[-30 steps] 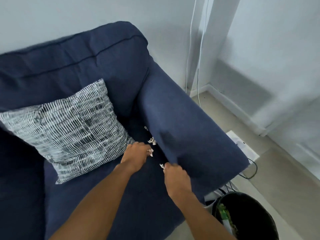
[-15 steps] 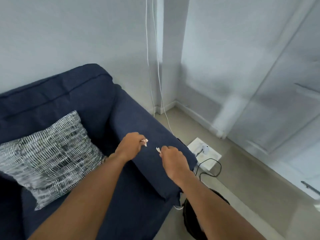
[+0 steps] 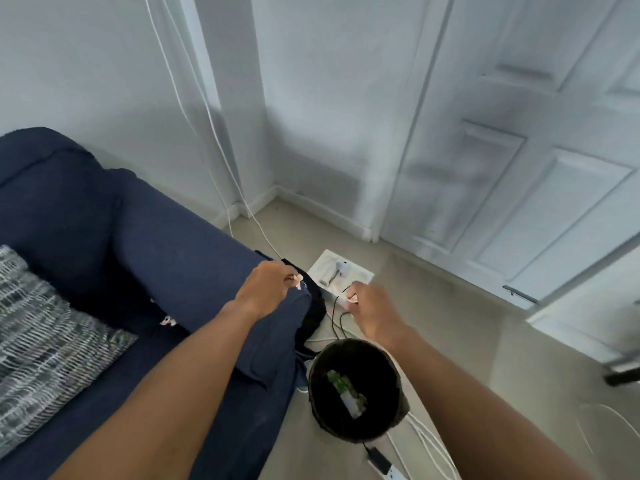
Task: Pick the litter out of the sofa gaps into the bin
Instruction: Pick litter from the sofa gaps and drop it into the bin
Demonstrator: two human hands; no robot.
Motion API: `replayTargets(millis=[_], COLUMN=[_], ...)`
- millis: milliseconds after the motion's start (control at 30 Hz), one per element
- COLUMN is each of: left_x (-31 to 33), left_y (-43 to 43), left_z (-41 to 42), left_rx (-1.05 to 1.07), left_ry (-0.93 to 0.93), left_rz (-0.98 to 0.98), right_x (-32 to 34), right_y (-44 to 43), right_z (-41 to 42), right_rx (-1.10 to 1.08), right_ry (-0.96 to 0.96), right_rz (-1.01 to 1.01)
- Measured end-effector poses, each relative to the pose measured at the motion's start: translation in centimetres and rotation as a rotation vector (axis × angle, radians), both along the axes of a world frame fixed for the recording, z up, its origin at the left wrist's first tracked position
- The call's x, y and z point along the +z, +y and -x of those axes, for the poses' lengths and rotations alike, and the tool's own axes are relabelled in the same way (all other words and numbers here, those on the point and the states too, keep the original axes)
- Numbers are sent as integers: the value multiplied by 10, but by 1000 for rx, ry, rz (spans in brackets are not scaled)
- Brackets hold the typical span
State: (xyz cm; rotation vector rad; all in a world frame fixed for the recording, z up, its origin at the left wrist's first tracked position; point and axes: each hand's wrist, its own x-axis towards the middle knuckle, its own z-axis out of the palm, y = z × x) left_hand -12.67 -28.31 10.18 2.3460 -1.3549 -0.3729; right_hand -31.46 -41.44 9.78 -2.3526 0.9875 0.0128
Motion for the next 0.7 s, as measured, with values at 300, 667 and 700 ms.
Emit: replayTargets(millis=[300, 667, 700], left_x=[-47, -112, -116], left_y=[-51, -51, -49], left_z=[70, 97, 95], left_rx=[-109, -161, -157], left_ry=[72, 89, 88], left_rz=[-41, -146, -155], right_x=[-42, -107, -111], right_y=[-43, -41, -40], right_z=[89, 111, 111], right_rx=[-89, -117, -116], right_ry=[59, 170, 173], right_rz=[-57, -60, -73])
